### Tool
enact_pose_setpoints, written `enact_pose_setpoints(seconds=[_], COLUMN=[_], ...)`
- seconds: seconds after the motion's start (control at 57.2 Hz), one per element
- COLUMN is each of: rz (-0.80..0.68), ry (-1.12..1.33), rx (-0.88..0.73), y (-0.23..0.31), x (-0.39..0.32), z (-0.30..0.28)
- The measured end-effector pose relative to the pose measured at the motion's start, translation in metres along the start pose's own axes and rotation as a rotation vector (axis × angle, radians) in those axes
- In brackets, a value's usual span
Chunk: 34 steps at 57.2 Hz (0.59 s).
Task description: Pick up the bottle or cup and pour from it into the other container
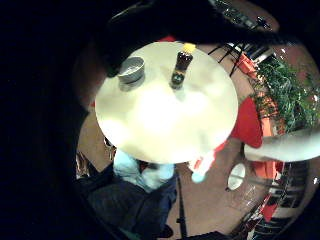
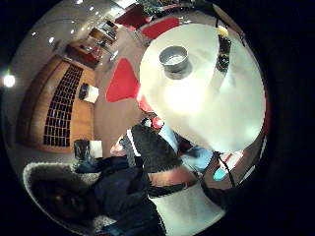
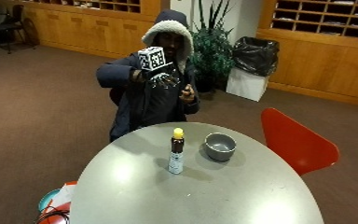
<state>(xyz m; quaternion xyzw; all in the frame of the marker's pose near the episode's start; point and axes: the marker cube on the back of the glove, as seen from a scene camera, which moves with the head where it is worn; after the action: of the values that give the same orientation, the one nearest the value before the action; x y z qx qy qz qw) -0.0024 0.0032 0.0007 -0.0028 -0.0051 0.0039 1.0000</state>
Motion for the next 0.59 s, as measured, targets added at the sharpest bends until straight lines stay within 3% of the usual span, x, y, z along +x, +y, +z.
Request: enact_pose_setpoints(seconds=[0.594], rz=[0.021], ry=[-0.005], rx=[0.003], y=[-0.002], x=[0.016], z=[0.002])
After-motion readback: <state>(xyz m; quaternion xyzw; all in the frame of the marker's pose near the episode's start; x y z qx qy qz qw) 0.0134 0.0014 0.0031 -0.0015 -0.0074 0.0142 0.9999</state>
